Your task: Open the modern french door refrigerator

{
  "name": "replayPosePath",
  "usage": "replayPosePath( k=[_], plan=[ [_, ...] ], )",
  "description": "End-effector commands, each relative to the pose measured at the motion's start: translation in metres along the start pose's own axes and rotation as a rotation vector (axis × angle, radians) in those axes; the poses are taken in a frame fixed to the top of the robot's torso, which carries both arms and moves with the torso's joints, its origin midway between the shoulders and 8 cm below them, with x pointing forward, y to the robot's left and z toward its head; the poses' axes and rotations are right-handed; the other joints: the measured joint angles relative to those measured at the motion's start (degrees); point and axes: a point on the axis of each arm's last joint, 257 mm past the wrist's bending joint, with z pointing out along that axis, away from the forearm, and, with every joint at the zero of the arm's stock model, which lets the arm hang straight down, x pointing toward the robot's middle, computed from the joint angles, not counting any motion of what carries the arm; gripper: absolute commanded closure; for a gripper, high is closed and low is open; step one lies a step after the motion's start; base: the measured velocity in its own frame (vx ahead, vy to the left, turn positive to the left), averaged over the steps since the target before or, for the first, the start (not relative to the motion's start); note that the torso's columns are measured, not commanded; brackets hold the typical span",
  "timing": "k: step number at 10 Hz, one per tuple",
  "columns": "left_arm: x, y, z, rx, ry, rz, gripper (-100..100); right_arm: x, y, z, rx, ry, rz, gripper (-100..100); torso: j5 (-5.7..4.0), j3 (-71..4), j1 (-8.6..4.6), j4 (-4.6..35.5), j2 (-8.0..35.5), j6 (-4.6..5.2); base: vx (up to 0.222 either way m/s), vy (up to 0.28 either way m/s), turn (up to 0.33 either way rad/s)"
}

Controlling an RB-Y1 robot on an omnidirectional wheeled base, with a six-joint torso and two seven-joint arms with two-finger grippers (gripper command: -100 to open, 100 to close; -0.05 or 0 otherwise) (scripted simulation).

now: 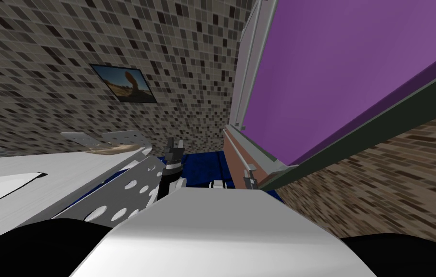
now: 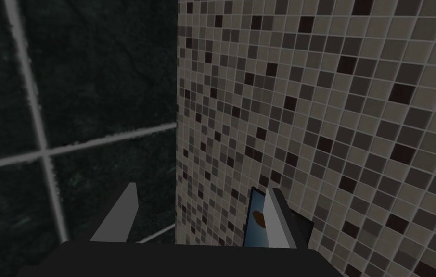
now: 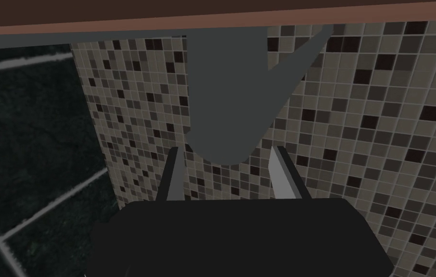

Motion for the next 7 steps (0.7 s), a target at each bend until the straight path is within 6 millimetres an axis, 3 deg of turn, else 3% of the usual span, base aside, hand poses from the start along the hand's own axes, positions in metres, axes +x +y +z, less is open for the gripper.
replayPosePath(
  k=[1,3,7],
  plan=[
    [0.0,0.0,0.0,0.0,0.0,0.0,0,0.0049,0.0061,-0.0008,-0.04,0.01,0.004,100,0.03,0.0,0.0,0.0,0.0,-0.03,-0.021,0.101,-0.015],
    [0.0,0.0,0.0,0.0,0.0,0.0,0,0.0004,0.0012,0.0016,-0.019,0.004,0.001,100,0.05,0.0,-0.07,0.1,0.0,-0.01,-0.023,0.074,-0.015],
    [0.0001,0.0,0.0,0.0,0.0,0.0,0,-0.0045,0.0087,-0.0024,-0.05,0.01,0.005,100,0.04,0.1,0.23,0.0,0.2,0.05,-0.032,0.195,0.004]
  ],
)
